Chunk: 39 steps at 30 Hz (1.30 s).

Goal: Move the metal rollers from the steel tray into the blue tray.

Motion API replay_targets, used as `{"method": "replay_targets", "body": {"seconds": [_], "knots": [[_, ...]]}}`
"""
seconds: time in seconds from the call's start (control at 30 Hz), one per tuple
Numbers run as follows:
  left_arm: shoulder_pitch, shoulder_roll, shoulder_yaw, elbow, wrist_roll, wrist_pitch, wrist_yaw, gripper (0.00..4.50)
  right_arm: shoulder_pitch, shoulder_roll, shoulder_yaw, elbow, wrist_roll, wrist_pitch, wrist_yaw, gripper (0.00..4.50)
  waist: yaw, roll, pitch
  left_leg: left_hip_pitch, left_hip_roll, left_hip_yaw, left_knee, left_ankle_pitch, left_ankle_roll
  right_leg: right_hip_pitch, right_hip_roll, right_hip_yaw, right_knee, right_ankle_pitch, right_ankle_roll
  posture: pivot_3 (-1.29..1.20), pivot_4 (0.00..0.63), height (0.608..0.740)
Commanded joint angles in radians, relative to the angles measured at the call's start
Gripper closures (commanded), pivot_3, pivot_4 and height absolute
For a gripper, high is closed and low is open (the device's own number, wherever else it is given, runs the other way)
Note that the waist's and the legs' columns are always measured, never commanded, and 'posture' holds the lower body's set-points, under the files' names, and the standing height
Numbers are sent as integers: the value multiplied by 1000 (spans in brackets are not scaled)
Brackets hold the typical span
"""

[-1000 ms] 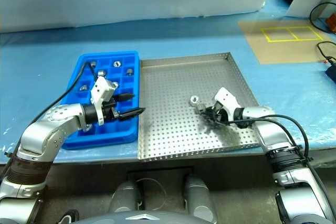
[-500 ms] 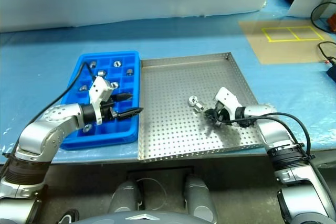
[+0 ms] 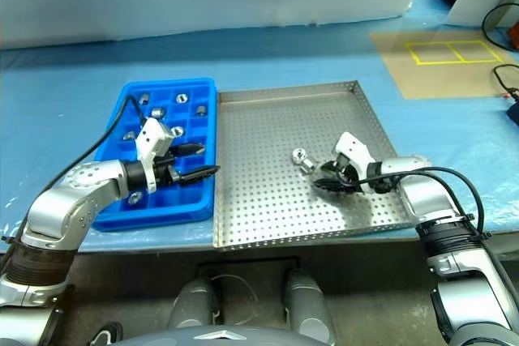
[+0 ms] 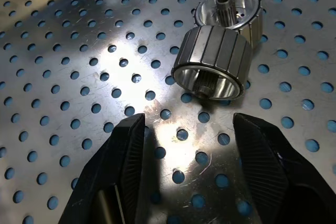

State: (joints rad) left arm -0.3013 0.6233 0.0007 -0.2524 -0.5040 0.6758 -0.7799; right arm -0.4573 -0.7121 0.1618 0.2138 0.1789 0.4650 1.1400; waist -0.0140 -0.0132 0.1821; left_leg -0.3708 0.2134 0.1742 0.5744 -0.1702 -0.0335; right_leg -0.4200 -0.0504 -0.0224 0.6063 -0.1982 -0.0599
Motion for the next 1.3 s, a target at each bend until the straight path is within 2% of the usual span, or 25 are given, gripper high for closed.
{"method": "replay_targets", "body": {"seconds": [0.03, 0.27, 0.37, 0.53, 0.57, 0.8, 0.97, 1.3], "knots": [[-2, 11, 25, -31, -3, -10, -1, 366, 10, -15, -13, -43, 17, -2, 22, 1855, 0, 0, 0, 0, 0, 0, 0, 0, 0, 0, 0, 0, 0, 0, 0, -281, 150, 740], [-6, 14, 22, -29, -3, -8, -7, 366, -14, 62, -38, -69, 35, 19, -56, 1855, -3, 0, 0, 0, 0, 0, 0, 0, 0, -1, 0, 0, 0, -2, 3, -284, 150, 740], [-6, 16, 23, -28, -3, -8, -8, 366, -32, 56, -39, -3, -23, -79, -110, 1855, -1, 0, 0, 0, 0, 0, 0, 0, 0, -1, 0, 0, 0, -2, 3, -284, 150, 740], [-4, 17, 21, -33, -6, -6, -9, 366, -45, 35, -27, 6, -37, -99, -109, 247, 0, 0, 0, 0, -1, 0, -1, 0, 0, -1, -1, 0, 0, -1, 2, -286, 150, 740], [-5, 16, 21, -33, -7, -5, -8, 366, -46, 35, -23, 4, -34, -91, -105, 51, 0, 0, 0, 0, -1, 0, -1, 0, 0, -1, -1, 0, 0, -1, 2, -285, 150, 740], [-12, 9, 14, -27, -3, -8, -6, 366, -33, 100, -22, -78, 20, -11, -112, 51, -3, 0, 0, 0, 0, 0, -2, 0, 0, -2, 0, 0, 0, 0, 0, -284, 150, 740], [-12, 6, 8, -26, -2, -8, -6, 366, -84, 187, -11, -7, -64, -103, -251, 51, -3, 0, 0, 0, 0, 1, -2, 0, -1, -2, 0, 0, 0, 0, 1, -288, 150, 740], [-12, 2, 0, -31, 1, -7, -2, 366, -146, 280, -18, 112, -109, -220, -377, 51, -2, 1, 0, -2, 0, 1, -3, 0, -1, -3, -1, 0, 0, 0, -1, -284, 150, 740]]}}
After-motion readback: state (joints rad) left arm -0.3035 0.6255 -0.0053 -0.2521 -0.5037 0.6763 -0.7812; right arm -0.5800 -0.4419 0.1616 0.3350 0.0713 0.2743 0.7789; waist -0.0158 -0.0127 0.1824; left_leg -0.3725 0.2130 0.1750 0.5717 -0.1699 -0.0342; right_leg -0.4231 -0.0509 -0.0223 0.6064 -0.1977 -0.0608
